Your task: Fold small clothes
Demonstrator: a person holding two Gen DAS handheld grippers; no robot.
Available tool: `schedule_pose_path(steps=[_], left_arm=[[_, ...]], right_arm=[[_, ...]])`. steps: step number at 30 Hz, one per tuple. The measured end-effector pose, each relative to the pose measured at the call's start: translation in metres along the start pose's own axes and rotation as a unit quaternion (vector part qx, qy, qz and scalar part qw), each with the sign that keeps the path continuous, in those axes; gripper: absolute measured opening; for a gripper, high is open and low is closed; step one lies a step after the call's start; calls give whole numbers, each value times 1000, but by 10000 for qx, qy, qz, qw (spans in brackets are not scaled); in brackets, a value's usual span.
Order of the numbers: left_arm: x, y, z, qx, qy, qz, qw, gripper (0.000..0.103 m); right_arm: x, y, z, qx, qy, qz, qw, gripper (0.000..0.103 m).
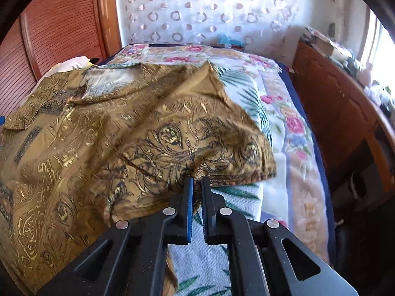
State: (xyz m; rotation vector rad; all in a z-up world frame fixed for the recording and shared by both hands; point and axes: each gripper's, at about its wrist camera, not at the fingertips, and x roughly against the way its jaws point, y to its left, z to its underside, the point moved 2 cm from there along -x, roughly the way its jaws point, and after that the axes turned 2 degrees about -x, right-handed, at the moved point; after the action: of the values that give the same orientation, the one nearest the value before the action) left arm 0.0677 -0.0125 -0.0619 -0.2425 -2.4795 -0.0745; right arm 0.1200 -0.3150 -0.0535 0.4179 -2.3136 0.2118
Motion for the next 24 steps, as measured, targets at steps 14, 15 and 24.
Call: schedule_pose_path(steps=[14, 15, 24], left_arm=[[6, 5, 2, 70, -51, -37, 10000, 103], [7, 5, 2, 79, -58, -44, 9999, 103], [6, 9, 4, 152, -64, -31, 9999, 103]], right_arm=[[41, 95, -66, 873, -1041, -631, 9887, 5], [43, 101, -67, 952, -1076, -690, 9872, 5], [46, 90, -61, 835, -1030, -786, 9880, 26]])
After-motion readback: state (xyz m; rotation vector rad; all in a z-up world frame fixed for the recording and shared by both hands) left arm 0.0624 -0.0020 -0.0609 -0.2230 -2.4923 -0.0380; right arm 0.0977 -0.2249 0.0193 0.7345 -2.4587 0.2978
